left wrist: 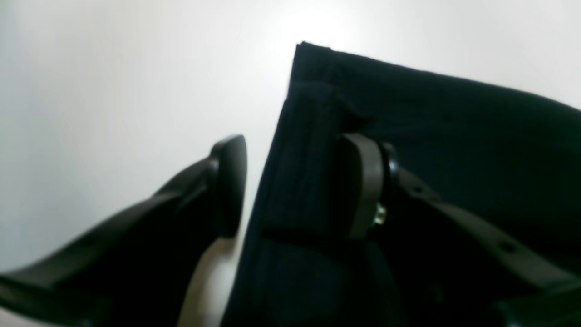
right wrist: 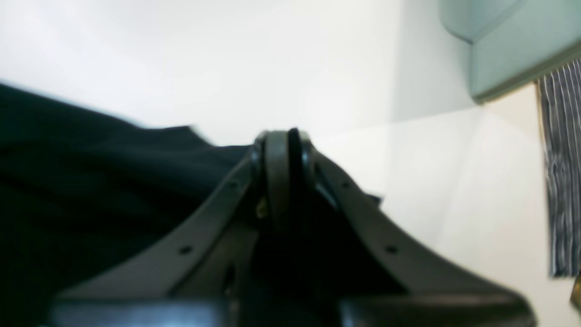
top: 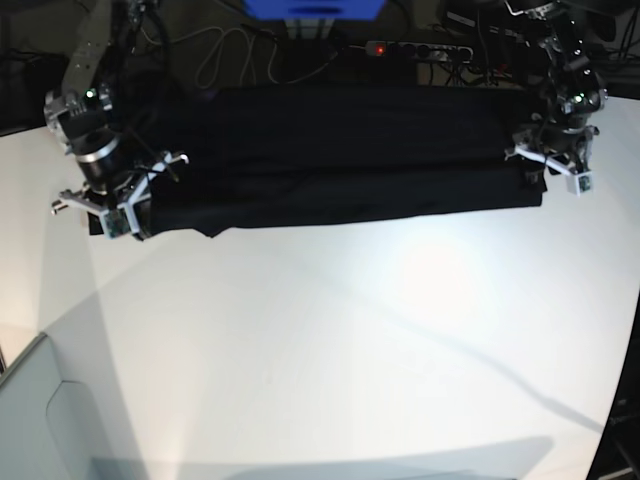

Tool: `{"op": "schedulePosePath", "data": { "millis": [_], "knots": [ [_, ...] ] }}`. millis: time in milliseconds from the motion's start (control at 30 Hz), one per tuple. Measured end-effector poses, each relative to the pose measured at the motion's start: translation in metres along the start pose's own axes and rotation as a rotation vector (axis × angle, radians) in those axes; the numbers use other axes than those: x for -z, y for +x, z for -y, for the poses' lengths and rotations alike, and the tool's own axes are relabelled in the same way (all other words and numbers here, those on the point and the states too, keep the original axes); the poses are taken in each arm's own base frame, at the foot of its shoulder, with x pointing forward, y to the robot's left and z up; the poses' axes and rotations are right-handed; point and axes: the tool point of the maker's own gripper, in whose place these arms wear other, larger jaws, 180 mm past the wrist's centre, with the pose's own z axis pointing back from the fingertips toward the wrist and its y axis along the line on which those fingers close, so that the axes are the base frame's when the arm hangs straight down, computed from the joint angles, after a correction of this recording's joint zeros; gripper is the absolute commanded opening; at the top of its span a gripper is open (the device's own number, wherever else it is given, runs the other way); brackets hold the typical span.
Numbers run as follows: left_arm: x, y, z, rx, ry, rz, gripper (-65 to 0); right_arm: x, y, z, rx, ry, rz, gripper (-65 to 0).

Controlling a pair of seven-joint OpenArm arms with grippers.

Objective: Fold the T-shirt properly
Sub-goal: 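Release the hem and regrasp the folded edge with both grippers, then hold the folded strip edges and adjust them toward the robot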

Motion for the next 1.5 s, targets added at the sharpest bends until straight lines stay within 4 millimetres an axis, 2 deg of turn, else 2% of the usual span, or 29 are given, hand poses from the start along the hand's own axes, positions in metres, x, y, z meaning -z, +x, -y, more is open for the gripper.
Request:
{"op": "schedulePosePath", "data": {
  "millis": [133, 300, 433, 533, 633, 733, 1067, 1167, 1300, 1367, 1433, 1500],
  "knots": [
    [0.0, 0.002, -0.001, 0.004, 0.003, 0.002, -33.8, -0.012, -0.036, -0.016, 0.022, 0.028, -0.102, -64.8],
    [0.0, 0.002, -0.002, 0.006, 0.004, 0.003, -33.8, -0.022, -0.057, -0.022, 0.02, 0.047, -0.16, -64.8],
    [0.0, 0.002, -0.002, 0.008, 0.004, 0.002, -33.7, -0.03, -0.068, 0.001, 0.037, -0.024, -0.186, -64.8],
    [0.0, 0.002, -0.002, 0.007, 0.004, 0.003, -33.7, -0.035, -0.072, 0.018, 0.047, -0.078, -0.197, -64.8],
    [0.0, 0.002, -0.002, 0.007, 0.004, 0.002, -33.7, -0.036, -0.071, 0.026, 0.052, -0.1, -0.196, -64.8],
    [0.0, 0.002, -0.002, 0.007, 0.004, 0.002, -33.7, -0.037, -0.067, 0.026, 0.048, -0.103, -0.185, -64.8],
    [-0.001, 0.001, -0.003, 0.008, 0.005, 0.0, -33.6, -0.038, -0.072, 0.024, 0.054, -0.098, -0.199, -63.5],
    [-0.001, 0.001, -0.003, 0.009, 0.006, -0.002, -33.6, -0.036, -0.081, 0.023, 0.066, -0.09, -0.222, -54.5],
    [-0.001, 0.0, -0.003, 0.009, 0.006, -0.003, -33.6, -0.036, -0.083, 0.024, 0.067, -0.094, -0.229, -32.6],
    [-0.001, 0.0, -0.003, 0.009, 0.005, -0.002, -33.6, -0.036, -0.083, 0.024, 0.066, -0.094, -0.228, -24.1],
    [-0.004, 0.004, -0.001, 0.02, 0.004, 0.007, -33.6, -0.037, -0.083, 0.025, 0.067, -0.096, -0.228, -18.3],
    [-0.009, 0.012, 0.001, 0.037, 0.002, 0.028, -33.6, -0.041, -0.081, 0.029, 0.065, -0.113, -0.225, -16.6]
  ]
}}
